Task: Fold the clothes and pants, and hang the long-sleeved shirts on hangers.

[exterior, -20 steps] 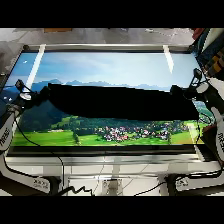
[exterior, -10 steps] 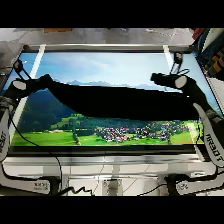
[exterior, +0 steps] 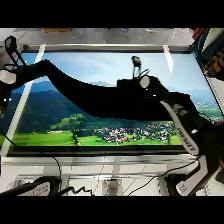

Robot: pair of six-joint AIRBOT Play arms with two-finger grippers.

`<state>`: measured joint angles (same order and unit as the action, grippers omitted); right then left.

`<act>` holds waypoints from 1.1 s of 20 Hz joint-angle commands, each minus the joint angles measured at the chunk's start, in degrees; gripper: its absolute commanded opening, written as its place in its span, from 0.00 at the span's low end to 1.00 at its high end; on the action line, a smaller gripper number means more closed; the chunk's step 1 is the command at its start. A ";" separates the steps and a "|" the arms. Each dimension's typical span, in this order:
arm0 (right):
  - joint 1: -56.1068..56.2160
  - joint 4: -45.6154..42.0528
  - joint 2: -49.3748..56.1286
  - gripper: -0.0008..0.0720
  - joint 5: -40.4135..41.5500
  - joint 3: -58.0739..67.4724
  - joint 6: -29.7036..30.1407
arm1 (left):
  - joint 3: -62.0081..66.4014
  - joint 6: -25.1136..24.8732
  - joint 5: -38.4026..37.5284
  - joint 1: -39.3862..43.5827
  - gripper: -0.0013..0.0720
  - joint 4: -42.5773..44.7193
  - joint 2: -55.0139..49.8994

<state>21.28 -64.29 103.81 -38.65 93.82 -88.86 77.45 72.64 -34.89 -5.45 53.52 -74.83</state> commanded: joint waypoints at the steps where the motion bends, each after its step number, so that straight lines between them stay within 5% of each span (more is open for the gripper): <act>1: 5.99 3.78 6.60 0.04 -6.19 6.64 -2.27 | 0.11 -0.09 -2.51 0.42 0.03 0.04 4.46; 5: 13.35 7.76 11.32 0.04 -7.23 11.19 -3.32 | 0.11 -4.44 -2.69 0.24 0.03 0.07 8.83; 13: 23.08 10.08 13.14 0.04 -5.18 13.55 -3.50 | 0.09 -4.50 -2.75 0.24 0.03 1.95 9.73; 22: 9.99 0.76 7.69 0.04 -13.40 13.55 -3.50 | 0.02 -2.38 -13.97 9.64 0.03 -1.57 5.05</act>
<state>36.62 -59.46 113.84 -48.05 107.31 -92.33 77.49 70.06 -45.06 0.05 52.58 -67.59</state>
